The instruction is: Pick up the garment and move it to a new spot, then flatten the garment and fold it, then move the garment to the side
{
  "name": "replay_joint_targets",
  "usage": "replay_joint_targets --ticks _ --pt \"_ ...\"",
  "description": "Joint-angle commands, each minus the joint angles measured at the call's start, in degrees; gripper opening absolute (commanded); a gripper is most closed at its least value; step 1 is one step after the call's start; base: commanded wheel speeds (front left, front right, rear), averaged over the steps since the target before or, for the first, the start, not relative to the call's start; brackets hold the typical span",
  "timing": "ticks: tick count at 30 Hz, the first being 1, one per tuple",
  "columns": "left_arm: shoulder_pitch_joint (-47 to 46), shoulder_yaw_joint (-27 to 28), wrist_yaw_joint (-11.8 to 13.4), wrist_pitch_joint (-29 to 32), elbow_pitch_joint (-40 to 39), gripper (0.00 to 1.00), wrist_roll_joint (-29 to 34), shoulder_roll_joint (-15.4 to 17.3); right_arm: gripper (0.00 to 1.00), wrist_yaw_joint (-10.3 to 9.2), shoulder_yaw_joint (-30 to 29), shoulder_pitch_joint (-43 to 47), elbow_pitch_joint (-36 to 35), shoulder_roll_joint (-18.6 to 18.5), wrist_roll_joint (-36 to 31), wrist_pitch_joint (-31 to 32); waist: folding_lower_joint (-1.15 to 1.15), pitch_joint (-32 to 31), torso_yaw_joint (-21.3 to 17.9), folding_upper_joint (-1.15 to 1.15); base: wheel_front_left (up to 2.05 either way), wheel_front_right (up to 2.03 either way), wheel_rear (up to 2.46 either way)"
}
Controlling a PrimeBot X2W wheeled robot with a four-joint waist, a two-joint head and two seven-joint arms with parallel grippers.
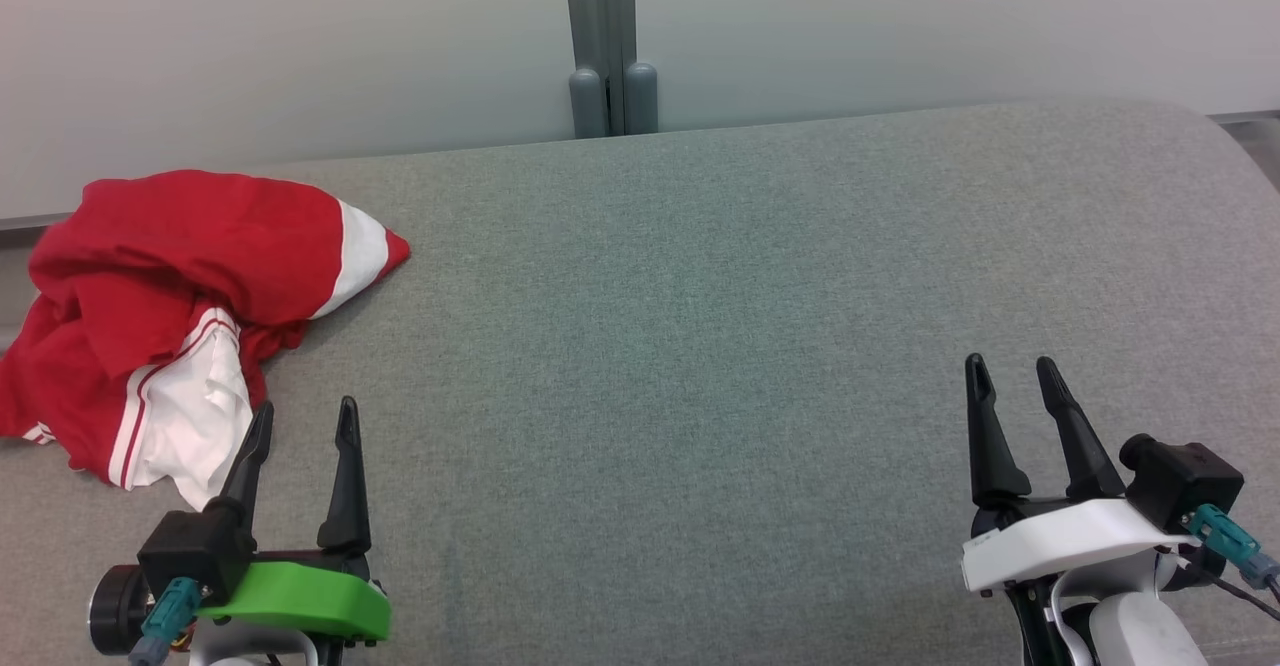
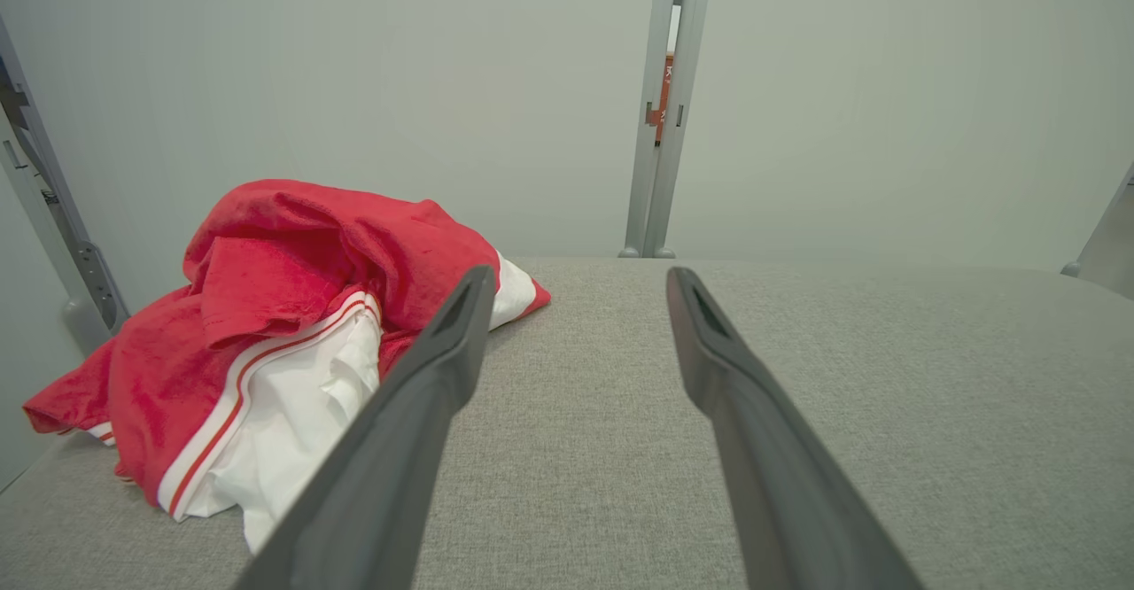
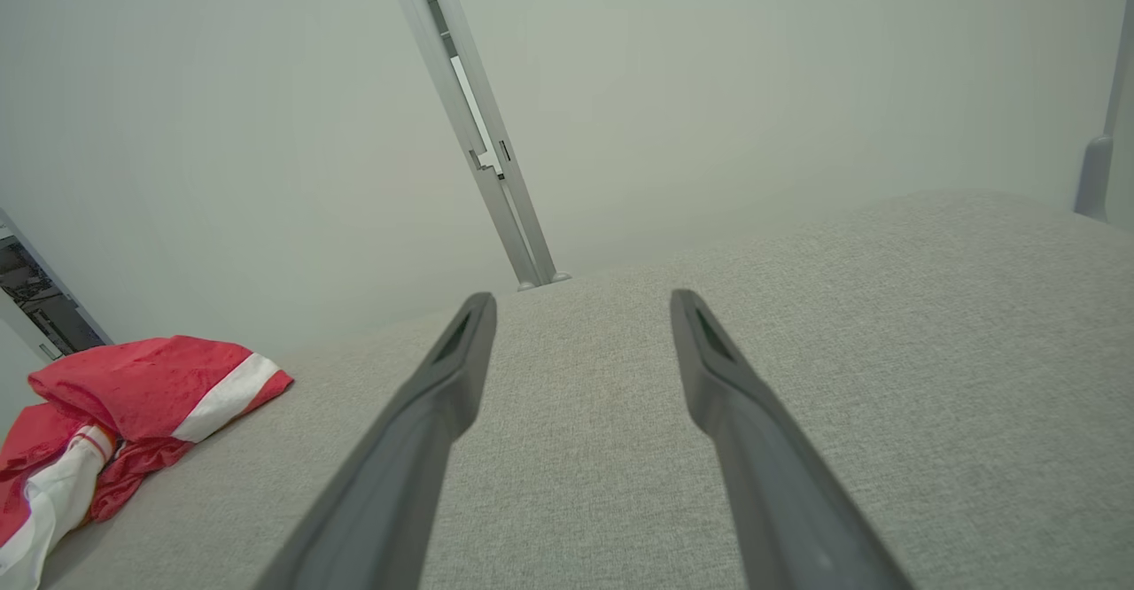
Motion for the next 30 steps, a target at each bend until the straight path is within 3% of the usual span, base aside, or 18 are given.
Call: replay_joint_targets --ticks 1,20,30 --pt "0.7 -0.1 0.1 -0.4 0.0 1.00 1.0 0.4 1.00 0.17 0.2 0.5 -0.2 -0.3 -1.3 -0.5 0.00 0.0 0.0 0.00 0.00 0.00 0.00" --pt "0.7 -0.5 -0.6 -2.5 3.1 1.00 3.6 1.2 1.00 0.17 0.6 0.9 1.4 -0.3 -7.9 -2.5 0.00 -0.9 0.4 0.00 0.00 0.00 0.00" --pt "0.3 -1.4 -0.7 -1.7 5.0 1.00 -0.5 1.6 1.00 0.17 0.7 1.2 2.9 -0.3 -7.8 -2.7 0.00 -1.8 0.5 0.00 0.00 0.00 0.00"
